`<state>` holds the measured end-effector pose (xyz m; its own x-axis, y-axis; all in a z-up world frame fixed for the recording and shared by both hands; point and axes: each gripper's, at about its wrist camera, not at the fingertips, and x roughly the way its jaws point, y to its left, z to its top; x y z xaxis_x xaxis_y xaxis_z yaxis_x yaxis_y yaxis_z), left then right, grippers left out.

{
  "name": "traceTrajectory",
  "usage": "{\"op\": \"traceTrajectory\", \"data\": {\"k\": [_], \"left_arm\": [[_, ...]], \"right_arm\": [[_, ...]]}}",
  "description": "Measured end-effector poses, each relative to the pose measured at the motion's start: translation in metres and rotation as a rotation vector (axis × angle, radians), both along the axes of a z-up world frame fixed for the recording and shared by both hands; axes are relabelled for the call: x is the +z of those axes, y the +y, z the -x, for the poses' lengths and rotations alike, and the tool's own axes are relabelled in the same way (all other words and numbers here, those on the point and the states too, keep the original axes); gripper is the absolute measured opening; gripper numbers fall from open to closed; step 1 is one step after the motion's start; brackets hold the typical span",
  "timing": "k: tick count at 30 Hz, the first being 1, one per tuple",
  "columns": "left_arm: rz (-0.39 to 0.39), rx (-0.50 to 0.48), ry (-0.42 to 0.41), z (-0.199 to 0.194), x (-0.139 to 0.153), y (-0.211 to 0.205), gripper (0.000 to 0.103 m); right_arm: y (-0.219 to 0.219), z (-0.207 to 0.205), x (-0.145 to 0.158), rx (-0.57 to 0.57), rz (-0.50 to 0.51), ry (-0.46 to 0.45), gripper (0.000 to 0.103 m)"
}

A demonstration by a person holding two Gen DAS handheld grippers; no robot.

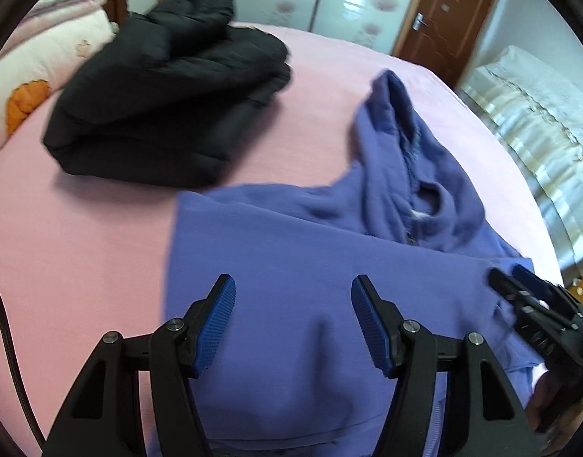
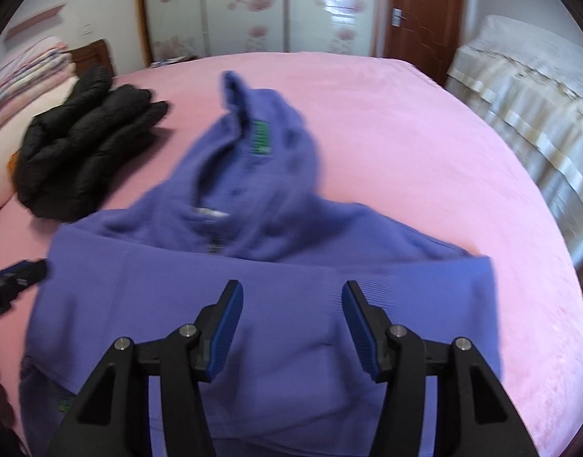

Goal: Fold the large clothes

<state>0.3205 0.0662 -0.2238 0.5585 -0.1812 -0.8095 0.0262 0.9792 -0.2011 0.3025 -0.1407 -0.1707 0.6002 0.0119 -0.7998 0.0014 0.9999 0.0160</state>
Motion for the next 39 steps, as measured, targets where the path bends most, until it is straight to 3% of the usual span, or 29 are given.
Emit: {"op": "traceTrajectory", "data": {"k": [5, 11, 13, 14, 17, 21, 23, 28, 30, 33, 39], "left_arm": [[-0.036, -0.086, 0.099, -0.013, -0.03, -0.031, 0.047], [-0.122, -0.098, 0.102, -0.022, -0.05, -0.025, 0.044], [-0.119, -0.097, 0.096, -0.025, -0.051, -0.015, 0.043], [-0.1, -0.093, 0.103, -0.027, -0.052, -0.008, 0.039], [-0.056, -0.089, 0.118, -0.031, -0.049, 0.005, 0.035], [-0.102, -0.074, 0.099, -0.022, -0.038, 0.009, 0.035], [-0.117, -0.071, 0.083, -0.015, -0.03, 0.011, 0.044], [-0.118, -0.025, 0.001, 0.018, 0.003, 0.023, 0.058], [-0.122, -0.004, -0.022, 0.034, 0.011, 0.026, 0.059], [-0.105, 0.009, -0.012, 0.052, 0.011, 0.029, 0.059], [-0.143, 0.018, 0.041, 0.07, -0.013, 0.023, 0.059]], "right_arm": [[0.031, -0.008, -0.017, 0.088, 0.017, 0.039, 0.048], [0.008, -0.015, -0.048, 0.042, 0.081, 0.12, 0.036], [-0.006, -0.015, -0.05, 0.021, 0.075, 0.122, 0.022], [-0.013, -0.015, -0.049, 0.01, 0.069, 0.125, 0.008], [-0.03, -0.012, -0.048, -0.009, 0.044, 0.137, 0.002], [-0.032, -0.005, -0.041, -0.019, 0.051, 0.134, 0.001], [-0.03, 0.001, -0.033, -0.037, 0.065, 0.126, 0.006], [-0.022, 0.016, -0.013, -0.037, 0.066, 0.094, 0.006], [-0.014, 0.024, -0.005, -0.013, 0.042, 0.083, 0.007], [0.004, 0.036, 0.002, 0.036, 0.005, 0.07, 0.011], [0.041, 0.046, -0.007, 0.115, -0.004, 0.094, 0.017]]}}
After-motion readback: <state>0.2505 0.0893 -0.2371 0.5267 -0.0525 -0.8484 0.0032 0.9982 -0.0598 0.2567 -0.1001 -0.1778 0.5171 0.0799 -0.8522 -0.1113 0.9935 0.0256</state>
